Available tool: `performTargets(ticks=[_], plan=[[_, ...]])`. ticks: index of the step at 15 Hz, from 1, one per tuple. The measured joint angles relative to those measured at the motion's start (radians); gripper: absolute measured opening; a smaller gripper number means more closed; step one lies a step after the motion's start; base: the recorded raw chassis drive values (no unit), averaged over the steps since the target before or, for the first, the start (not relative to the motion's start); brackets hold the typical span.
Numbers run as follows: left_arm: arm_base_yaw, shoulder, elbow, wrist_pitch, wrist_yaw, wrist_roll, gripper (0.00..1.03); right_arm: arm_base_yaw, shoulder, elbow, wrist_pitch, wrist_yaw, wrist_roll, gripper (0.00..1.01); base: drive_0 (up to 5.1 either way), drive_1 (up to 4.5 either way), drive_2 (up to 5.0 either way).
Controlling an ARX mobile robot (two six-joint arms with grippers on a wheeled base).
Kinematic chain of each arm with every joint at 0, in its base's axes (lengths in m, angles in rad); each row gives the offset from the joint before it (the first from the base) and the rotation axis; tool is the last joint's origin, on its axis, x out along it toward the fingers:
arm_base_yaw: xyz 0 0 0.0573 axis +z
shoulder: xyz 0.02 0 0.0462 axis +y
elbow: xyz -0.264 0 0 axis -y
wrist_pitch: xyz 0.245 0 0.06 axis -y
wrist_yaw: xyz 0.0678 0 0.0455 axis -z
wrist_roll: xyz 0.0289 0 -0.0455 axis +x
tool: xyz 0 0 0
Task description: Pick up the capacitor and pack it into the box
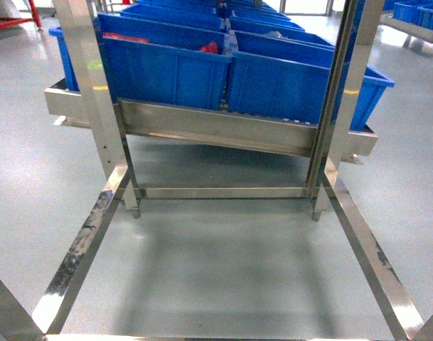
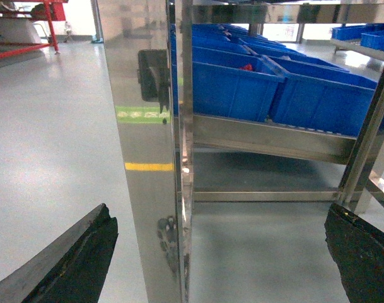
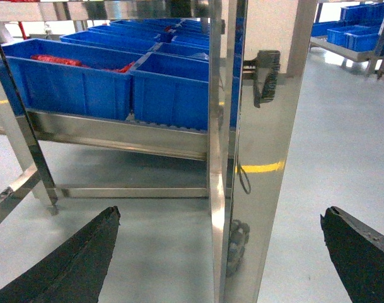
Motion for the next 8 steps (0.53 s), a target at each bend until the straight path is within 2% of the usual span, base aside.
performTargets(ticks=[8], plan=[[0.000,0.000,0.000,0.000,0.000,0.000,0.98,0.000,0.000,0.000,0.000,0.000,0.000,0.98,0.0,0.00,0.0]])
